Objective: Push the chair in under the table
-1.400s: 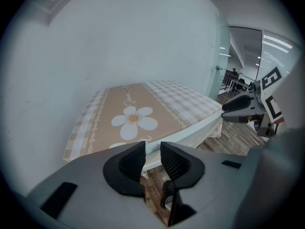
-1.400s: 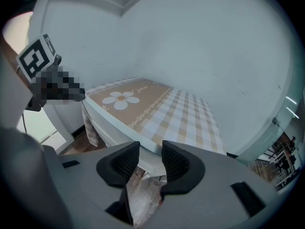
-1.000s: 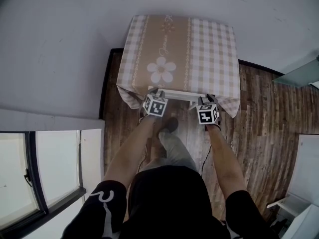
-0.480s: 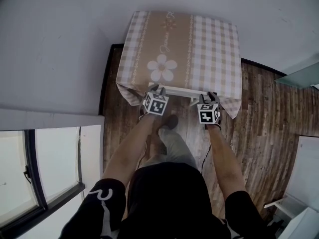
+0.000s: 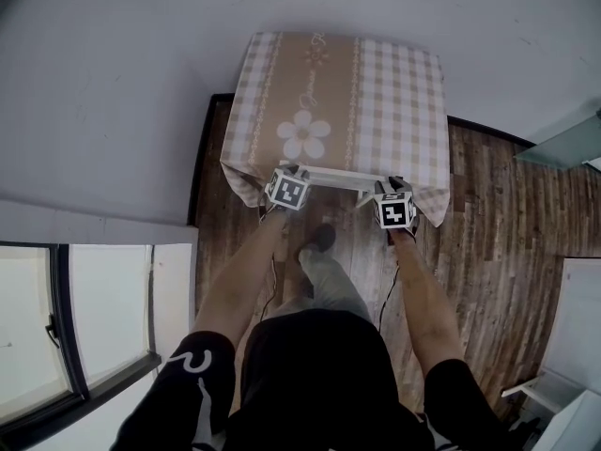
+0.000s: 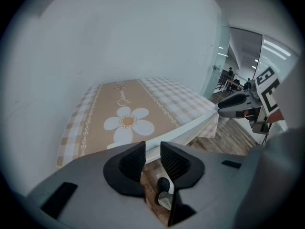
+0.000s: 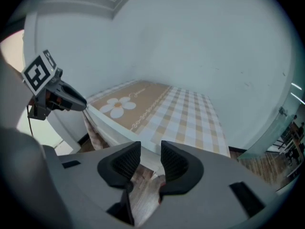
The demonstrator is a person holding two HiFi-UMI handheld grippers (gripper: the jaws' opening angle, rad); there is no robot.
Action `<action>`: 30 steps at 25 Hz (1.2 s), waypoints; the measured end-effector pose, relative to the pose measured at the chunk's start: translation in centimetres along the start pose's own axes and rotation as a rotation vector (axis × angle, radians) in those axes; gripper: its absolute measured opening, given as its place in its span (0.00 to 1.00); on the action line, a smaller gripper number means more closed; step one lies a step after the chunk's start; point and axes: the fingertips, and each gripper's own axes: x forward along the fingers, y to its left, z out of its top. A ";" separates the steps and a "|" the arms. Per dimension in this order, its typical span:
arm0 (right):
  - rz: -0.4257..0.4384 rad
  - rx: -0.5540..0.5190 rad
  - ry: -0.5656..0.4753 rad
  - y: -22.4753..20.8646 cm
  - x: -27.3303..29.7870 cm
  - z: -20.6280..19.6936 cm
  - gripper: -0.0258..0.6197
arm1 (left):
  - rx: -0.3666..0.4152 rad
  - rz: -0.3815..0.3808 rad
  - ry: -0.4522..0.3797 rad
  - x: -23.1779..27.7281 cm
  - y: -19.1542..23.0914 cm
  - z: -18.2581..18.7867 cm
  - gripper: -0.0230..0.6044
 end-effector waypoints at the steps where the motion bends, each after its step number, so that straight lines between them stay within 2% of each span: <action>1: -0.003 0.015 -0.032 -0.2 -0.9 0.2 0.26 | -0.010 -0.010 -0.004 -0.6 -0.1 0.0 0.21; 5: -0.022 0.054 -0.093 -0.3 -3.9 -0.3 0.22 | -0.031 -0.004 -0.096 -3.5 0.2 0.7 0.21; 10: -0.043 0.099 -0.139 0.3 -7.7 -1.3 0.17 | -0.078 -0.052 -0.183 -7.2 -1.3 0.7 0.19; 14: -0.053 0.143 -0.194 1.0 -11.2 -1.3 0.14 | -0.060 -0.062 -0.265 -10.6 -3.3 1.4 0.15; 19: -0.043 0.208 -0.310 2.1 -15.6 0.5 0.11 | -0.049 -0.116 -0.328 -14.9 -6.0 1.4 0.12; 25: -0.014 0.165 -0.380 4.7 -19.3 2.5 0.08 | -0.066 -0.131 -0.401 -19.3 -7.5 1.2 0.09; 30: 0.005 0.192 -0.428 5.4 -21.0 3.1 0.06 | -0.081 -0.122 -0.468 -21.8 -9.2 1.6 0.08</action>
